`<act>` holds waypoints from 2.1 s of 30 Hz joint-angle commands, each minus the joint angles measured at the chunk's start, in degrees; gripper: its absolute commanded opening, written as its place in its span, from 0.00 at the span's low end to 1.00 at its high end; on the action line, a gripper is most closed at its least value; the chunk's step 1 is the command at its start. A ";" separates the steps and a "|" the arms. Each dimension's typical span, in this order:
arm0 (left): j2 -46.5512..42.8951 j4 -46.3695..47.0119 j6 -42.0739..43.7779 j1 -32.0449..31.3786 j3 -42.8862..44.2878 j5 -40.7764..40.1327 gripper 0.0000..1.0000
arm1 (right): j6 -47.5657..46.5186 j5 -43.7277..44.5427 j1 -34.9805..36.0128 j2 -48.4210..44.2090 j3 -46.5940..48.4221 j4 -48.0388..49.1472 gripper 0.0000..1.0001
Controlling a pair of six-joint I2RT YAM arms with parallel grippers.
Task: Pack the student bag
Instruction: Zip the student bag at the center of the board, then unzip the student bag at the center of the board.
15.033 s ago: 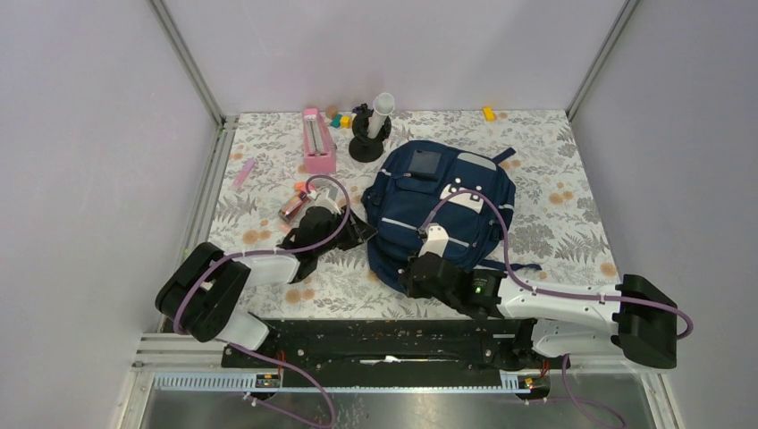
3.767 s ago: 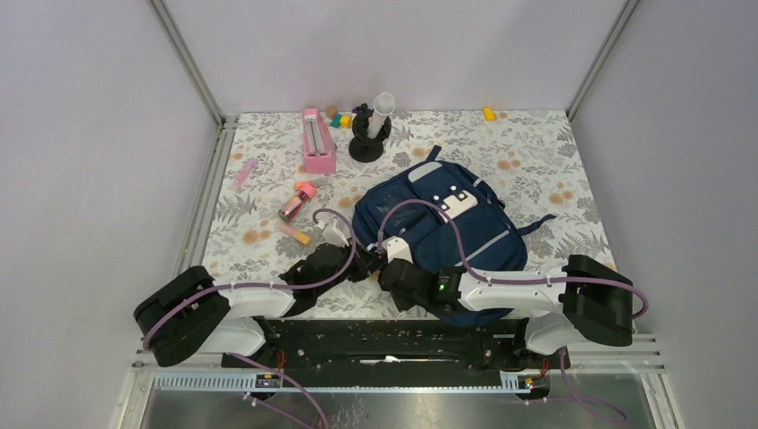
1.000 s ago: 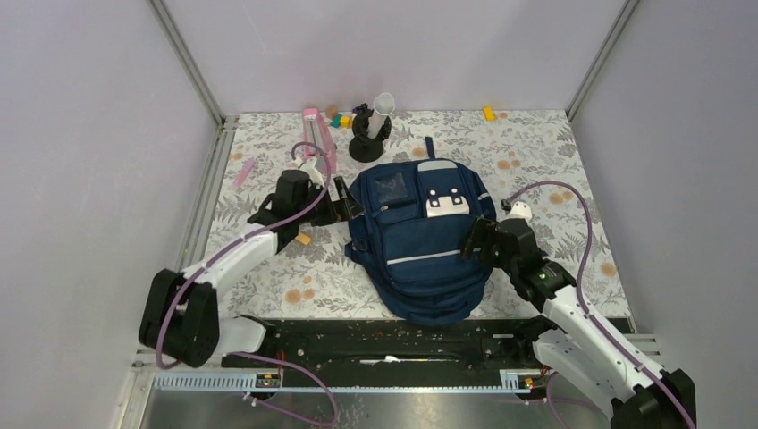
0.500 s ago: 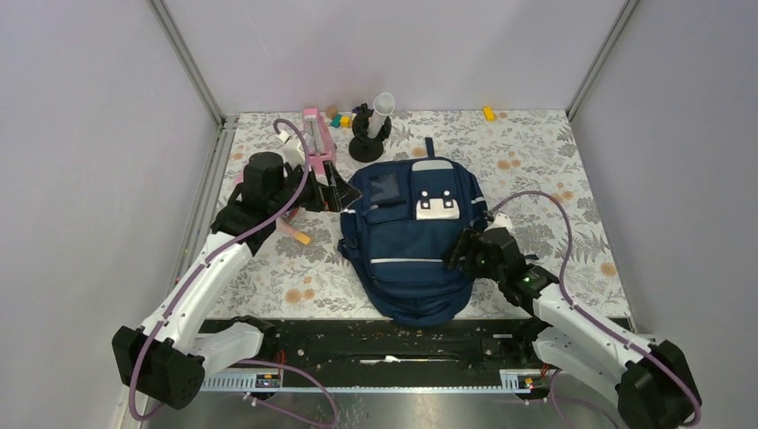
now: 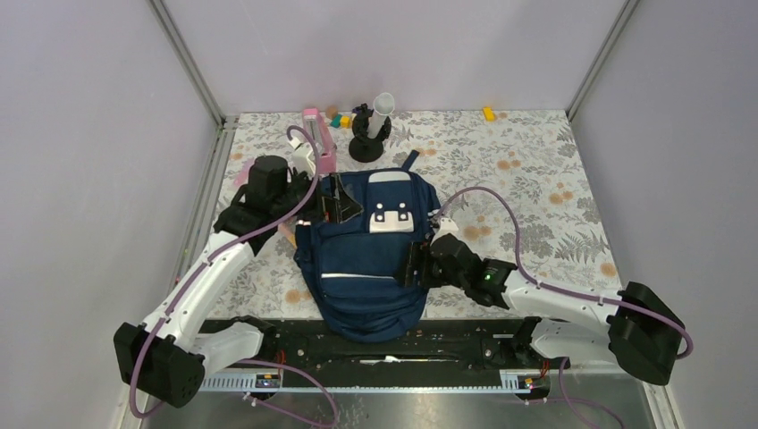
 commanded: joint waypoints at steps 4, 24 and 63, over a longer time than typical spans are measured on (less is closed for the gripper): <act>-1.04 -0.85 8.33 -4.98 -0.57 -1.77 0.99 | -10.64 6.41 -1.48 -11.91 6.23 -13.83 0.99; 1.12 -4.22 5.10 0.76 -5.13 -2.77 0.99 | -14.51 -9.20 -24.60 -7.30 1.68 -1.10 0.79; -3.25 -5.18 7.53 4.13 -6.70 -3.38 0.99 | 31.83 5.82 -21.22 10.97 -0.75 15.75 0.53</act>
